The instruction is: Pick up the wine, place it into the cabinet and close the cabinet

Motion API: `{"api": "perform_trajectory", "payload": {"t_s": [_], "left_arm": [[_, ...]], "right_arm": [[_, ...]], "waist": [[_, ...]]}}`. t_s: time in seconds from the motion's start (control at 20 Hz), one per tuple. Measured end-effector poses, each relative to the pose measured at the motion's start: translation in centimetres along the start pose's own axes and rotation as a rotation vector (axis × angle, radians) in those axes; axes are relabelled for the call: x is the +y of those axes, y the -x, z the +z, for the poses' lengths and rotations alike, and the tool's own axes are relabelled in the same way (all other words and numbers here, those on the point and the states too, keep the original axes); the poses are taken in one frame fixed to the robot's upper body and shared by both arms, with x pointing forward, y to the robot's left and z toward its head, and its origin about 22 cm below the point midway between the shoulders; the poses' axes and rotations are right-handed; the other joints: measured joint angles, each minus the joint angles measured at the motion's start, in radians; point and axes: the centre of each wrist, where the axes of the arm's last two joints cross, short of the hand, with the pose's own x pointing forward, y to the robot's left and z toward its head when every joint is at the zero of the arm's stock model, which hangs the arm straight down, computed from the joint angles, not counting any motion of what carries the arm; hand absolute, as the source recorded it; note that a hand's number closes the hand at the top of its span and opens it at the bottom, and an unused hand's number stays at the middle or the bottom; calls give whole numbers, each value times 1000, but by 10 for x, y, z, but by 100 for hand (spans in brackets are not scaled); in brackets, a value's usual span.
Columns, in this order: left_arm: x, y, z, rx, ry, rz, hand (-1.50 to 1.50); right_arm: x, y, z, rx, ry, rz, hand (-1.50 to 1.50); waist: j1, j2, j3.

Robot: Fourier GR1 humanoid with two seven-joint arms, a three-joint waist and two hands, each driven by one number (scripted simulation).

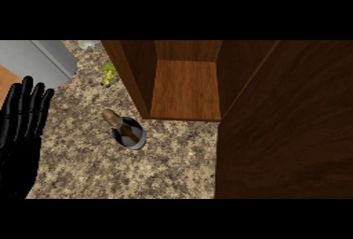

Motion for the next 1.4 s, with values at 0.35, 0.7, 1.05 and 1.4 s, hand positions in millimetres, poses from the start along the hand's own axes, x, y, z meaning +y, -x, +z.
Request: {"api": "perform_trajectory", "payload": {"t_s": [0.35,0.7,1.05,1.4], "left_arm": [[-23,0,-9,15,-298,-63,-150],[-73,-12,-31,101,-458,51,-150],[-109,-42,-46,120,-483,79,-150],[-119,-66,-54,148,-497,68,-150]], "right_arm": [[2,-10,9,8,-40,-12,-150],[13,-42,33,85,-151,-148,-150],[29,-76,39,112,-170,-180,-150],[43,-85,42,145,-188,-213,-150]], "waist": [[-39,-19,29],[-50,-22,34],[-37,-24,34],[-35,-24,34]]}}
